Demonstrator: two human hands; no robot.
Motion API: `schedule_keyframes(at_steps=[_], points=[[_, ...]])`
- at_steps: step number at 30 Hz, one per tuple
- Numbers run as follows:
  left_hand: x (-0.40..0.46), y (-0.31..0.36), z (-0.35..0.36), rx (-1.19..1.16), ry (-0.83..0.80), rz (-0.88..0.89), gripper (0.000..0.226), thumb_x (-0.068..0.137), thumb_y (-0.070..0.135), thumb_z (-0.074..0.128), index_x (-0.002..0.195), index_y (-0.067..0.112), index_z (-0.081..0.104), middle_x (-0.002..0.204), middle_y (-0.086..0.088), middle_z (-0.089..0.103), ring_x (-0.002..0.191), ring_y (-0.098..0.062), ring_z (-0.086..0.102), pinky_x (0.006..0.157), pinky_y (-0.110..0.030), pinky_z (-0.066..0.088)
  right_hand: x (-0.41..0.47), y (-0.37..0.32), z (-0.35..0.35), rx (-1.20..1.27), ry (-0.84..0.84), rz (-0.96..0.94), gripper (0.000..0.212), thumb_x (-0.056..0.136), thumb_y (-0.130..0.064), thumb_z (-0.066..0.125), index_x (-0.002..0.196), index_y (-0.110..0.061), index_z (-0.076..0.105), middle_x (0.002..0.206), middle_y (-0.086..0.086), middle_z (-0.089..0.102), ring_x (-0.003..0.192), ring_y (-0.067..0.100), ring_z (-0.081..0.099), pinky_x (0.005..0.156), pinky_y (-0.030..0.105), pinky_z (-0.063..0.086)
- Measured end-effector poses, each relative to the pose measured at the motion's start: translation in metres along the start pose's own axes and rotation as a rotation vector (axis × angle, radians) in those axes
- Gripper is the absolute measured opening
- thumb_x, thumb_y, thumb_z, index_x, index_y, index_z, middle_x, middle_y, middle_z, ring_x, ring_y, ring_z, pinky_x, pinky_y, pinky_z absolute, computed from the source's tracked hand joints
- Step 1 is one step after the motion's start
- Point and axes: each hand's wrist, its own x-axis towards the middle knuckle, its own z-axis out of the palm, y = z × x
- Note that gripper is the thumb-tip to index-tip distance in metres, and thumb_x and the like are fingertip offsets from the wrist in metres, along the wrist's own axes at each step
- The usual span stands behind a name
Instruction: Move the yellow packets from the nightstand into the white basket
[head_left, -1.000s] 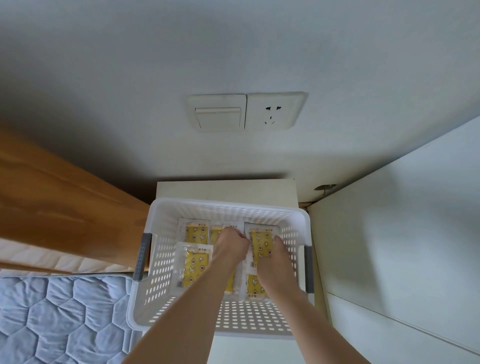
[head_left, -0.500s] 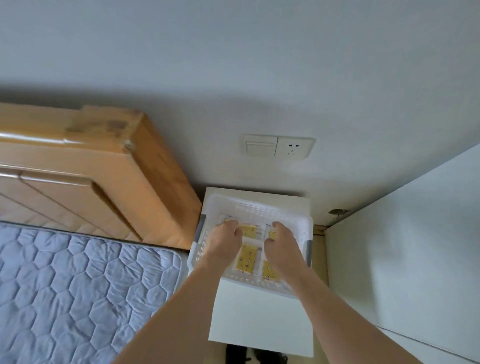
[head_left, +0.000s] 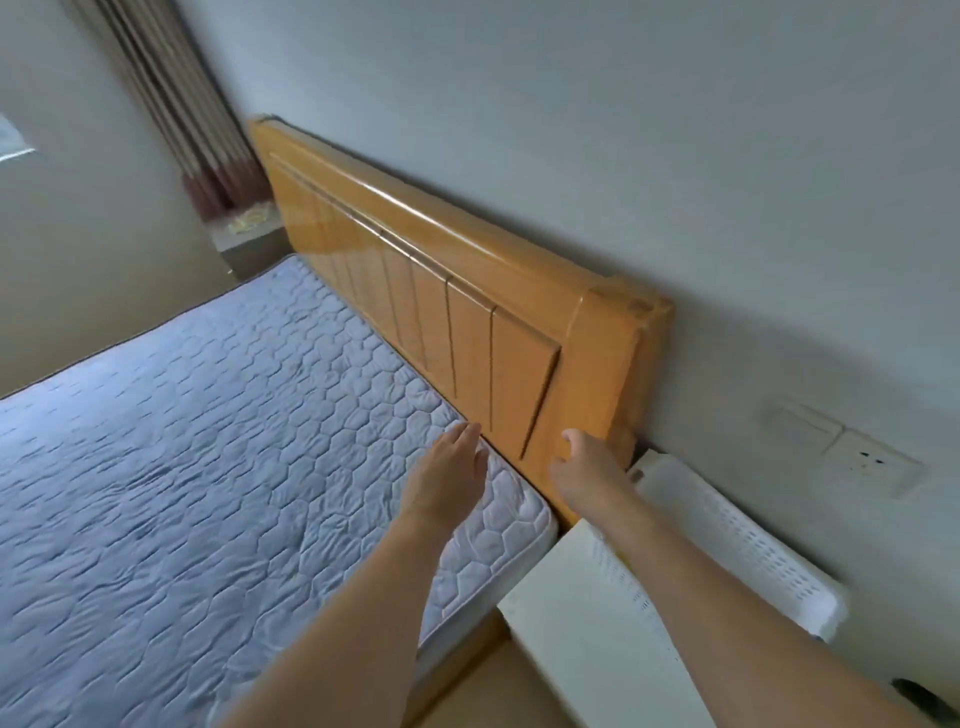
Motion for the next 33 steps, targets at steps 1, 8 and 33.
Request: schedule_keyframes(at_steps=[1,8,33], points=[[-0.009,-0.014,-0.014,0.001,0.031,-0.037,0.042,0.103,0.028,0.041,0.14,0.01,0.044,0.142,-0.003,0.049,0.122,-0.028,0.053,0.091,-0.037,0.045,0.0,-0.016,0.01,-0.013,-0.025,-0.036,0.054,0.095,-0.023,0.042,0.148,-0.015,0.033,0.141,0.007,0.047,0.11,0.025,0.054,0.087,0.035,0.043],[-0.14,-0.149,-0.123,0.037,0.281,-0.378,0.038,0.101,0.026,0.045,0.134,0.009,0.05,0.138,-0.006,0.054,0.122,-0.028,0.053,0.094,-0.035,0.043,-0.058,-0.163,0.132,-0.221,-0.235,-0.418,0.058,0.096,-0.023,0.041,0.151,-0.012,0.027,0.154,0.01,0.032,0.106,0.028,0.047,0.088,0.04,0.042],[-0.886,-0.496,-0.38,0.271,0.794,-1.296,0.049,0.1,0.03,0.046,0.143,0.007,0.045,0.148,-0.01,0.046,0.136,-0.024,0.042,0.11,-0.033,0.033,-0.641,-0.511,0.639,-0.521,-0.661,-1.543,0.046,0.09,-0.015,0.046,0.135,-0.009,0.044,0.14,0.011,0.045,0.127,0.029,0.042,0.096,0.035,0.038]])
